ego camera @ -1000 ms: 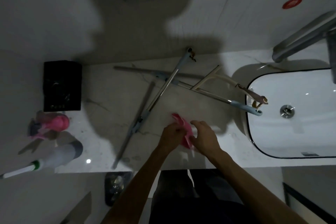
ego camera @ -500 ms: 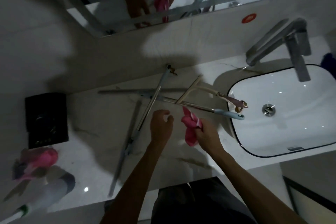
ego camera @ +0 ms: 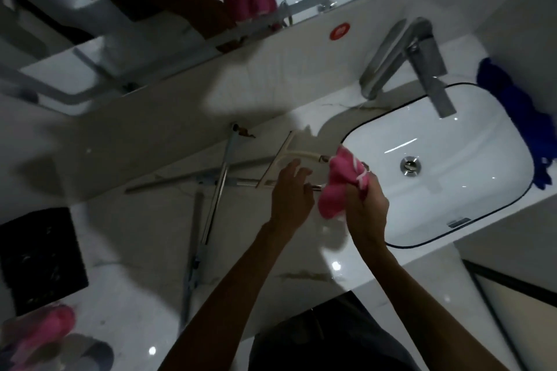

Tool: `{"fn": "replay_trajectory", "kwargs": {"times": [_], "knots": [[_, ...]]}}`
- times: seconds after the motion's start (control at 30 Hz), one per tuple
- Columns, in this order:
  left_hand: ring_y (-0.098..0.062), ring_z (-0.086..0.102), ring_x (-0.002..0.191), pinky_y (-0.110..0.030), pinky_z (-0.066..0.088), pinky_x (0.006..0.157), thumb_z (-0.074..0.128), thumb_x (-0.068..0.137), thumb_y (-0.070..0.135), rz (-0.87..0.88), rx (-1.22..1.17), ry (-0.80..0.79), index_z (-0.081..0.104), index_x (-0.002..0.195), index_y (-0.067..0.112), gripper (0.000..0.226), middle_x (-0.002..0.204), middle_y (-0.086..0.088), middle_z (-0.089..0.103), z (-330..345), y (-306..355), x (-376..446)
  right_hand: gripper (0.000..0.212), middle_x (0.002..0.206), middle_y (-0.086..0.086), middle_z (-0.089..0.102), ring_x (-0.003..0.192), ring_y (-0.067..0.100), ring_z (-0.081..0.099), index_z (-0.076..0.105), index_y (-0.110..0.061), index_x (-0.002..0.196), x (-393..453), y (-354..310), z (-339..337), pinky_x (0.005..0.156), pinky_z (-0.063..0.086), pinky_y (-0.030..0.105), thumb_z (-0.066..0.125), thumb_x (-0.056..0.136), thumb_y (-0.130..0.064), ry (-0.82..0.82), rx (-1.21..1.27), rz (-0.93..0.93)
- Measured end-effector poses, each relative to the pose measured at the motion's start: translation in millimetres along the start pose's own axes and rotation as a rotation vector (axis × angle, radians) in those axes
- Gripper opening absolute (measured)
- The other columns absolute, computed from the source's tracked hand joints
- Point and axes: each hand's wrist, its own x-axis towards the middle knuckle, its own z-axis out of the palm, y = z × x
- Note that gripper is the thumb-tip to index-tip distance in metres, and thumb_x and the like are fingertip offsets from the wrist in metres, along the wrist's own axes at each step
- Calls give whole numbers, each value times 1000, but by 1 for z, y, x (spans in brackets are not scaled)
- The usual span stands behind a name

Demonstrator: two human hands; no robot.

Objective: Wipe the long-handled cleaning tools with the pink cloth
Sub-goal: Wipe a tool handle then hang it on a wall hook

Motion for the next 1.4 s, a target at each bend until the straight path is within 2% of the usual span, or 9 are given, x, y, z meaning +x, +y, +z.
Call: {"fn": "replay_trajectory", "kwargs": {"times": [0.13, 0.2, 0.47, 0.7, 0.83, 1.03, 1.17, 1.33, 1.4], "knots": [[-34, 44, 137, -41, 41, 108, 62, 87, 0, 105, 49, -73, 68, 117, 1, 31, 145, -19, 51, 16, 29, 21, 24, 87, -10, 65, 76, 3, 61, 59, -21, 118, 21, 2, -25, 65, 52, 26, 48, 97, -20, 77, -24, -8], [-36, 47, 134, -42, 41, 108, 62, 82, -2, 94, 58, -89, 69, 115, 1, 34, 141, -21, 54, 24, 36, 29, 27, 81, -12, 63, 72, -3, 59, 59, -18, 116, 28, 6, -35, 60, 47, 19, 44, 95, -26, 108, -50, -19], [-44, 51, 128, -54, 43, 107, 60, 73, -3, 77, 159, -45, 65, 120, -3, 47, 130, -23, 61, 42, 39, 44, 17, 79, -7, 65, 73, 8, 62, 61, -14, 112, 42, 30, -48, 63, 52, 30, 48, 105, -23, 91, -71, 119], [-38, 58, 91, -43, 50, 74, 77, 64, -7, 50, 210, -47, 71, 100, 6, 39, 92, -14, 65, 42, 24, 52, 11, 74, -6, 65, 62, 7, 56, 65, -16, 102, 47, 34, -44, 59, 46, 29, 56, 100, -22, 17, -60, 156], [-34, 58, 89, -41, 50, 72, 79, 73, 3, 62, 182, 29, 72, 96, 8, 24, 91, -10, 65, 26, 22, 48, 14, 69, -8, 61, 57, -1, 52, 60, -16, 88, 44, 16, -44, 52, 39, 12, 55, 101, -19, 56, 30, 134], [-31, 60, 95, -38, 49, 76, 69, 85, 14, 2, 79, 160, 71, 109, 11, 24, 99, -8, 67, -22, 26, 35, 25, 68, 6, 52, 64, 12, 44, 51, -12, 79, 42, -27, -35, 58, 41, 36, 58, 100, -23, 66, 157, -2], [-21, 61, 78, -33, 44, 65, 54, 94, 42, 44, -87, 286, 72, 102, 14, 35, 85, -2, 67, -66, 28, 13, 12, 76, 4, 55, 71, 13, 51, 58, -8, 91, 30, -66, -28, 65, 42, 29, 57, 101, -14, 50, 337, -128], [-26, 63, 67, -37, 49, 60, 63, 83, 23, -51, -147, 406, 63, 80, 19, 5, 67, 1, 61, -126, 36, -24, 17, 87, 4, 63, 77, 7, 58, 63, -6, 109, 6, -112, -5, 73, 47, 24, 49, 105, -15, -82, 403, -171], [-16, 65, 70, -31, 51, 66, 66, 84, 15, -31, -159, 493, 65, 88, 19, 6, 73, 7, 62, -148, 35, -42, 22, 92, 2, 68, 83, 7, 62, 65, -8, 111, -9, -132, 5, 77, 48, 23, 45, 106, -16, -188, 418, -222]]}}
